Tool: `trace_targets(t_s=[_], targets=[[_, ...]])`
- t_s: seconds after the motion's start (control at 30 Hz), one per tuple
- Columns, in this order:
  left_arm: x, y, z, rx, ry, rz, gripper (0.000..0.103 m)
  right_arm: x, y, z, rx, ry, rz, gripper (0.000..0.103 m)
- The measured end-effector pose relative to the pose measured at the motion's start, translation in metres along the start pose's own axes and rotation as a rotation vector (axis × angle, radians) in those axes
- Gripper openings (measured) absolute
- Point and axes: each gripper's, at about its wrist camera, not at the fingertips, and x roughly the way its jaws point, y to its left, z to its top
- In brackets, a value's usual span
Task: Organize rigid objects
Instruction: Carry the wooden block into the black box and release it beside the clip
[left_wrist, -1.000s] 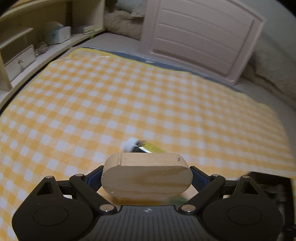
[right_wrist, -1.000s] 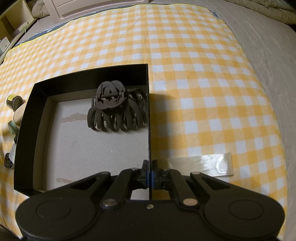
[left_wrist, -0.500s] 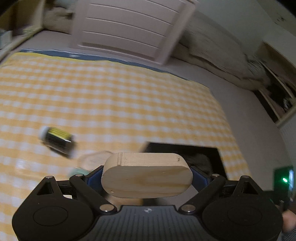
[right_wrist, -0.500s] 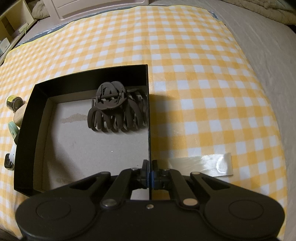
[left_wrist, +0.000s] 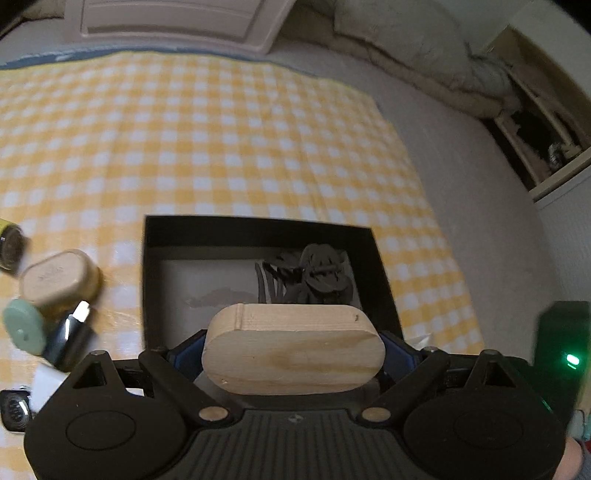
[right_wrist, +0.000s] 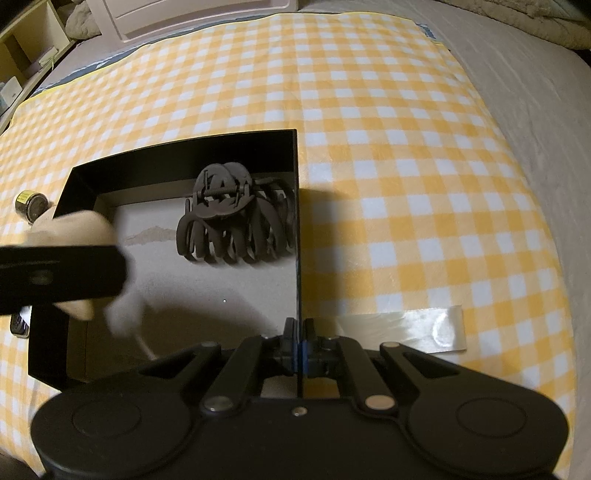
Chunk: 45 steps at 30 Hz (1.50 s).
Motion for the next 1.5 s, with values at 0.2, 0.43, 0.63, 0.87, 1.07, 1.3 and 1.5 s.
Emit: trace_targets(t_s=[0.2, 0.43, 0.63, 0.87, 1.07, 1.3, 1.5], targets=[[0.032, -0.003, 0.002, -0.038, 0.07, 0.002, 0.094, 0.0, 0.0, 0.0, -0.004, -0.001, 0.003, 0.003], [0.048, -0.003, 0.004, -0.105, 0.086, -0.064, 0.103, -0.001, 0.0, 0.0, -0.003, 0.002, 0.002, 0.003], [0.041, -0.001, 0.006, -0.045, 0.076, -0.071, 0.095, -0.001, 0.001, 0.001, -0.008, 0.002, 0.002, 0.003], [0.046, 0.005, 0.003, 0.04, 0.131, -0.009, 0.056, 0.0, 0.001, 0.001, -0.007, 0.002, 0.002, 0.003], [0.051, 0.011, 0.004, 0.017, 0.13, -0.052, 0.04, 0.0, 0.001, 0.001, -0.007, 0.002, 0.002, 0.003], [0.051, 0.01, 0.004, -0.006, 0.107, -0.073, 0.04, 0.0, 0.002, 0.001, -0.007, 0.002, 0.004, 0.003], [0.026, -0.001, 0.001, 0.087, 0.024, -0.031, 0.08, 0.0, 0.002, 0.001, -0.007, 0.002, 0.004, 0.003]])
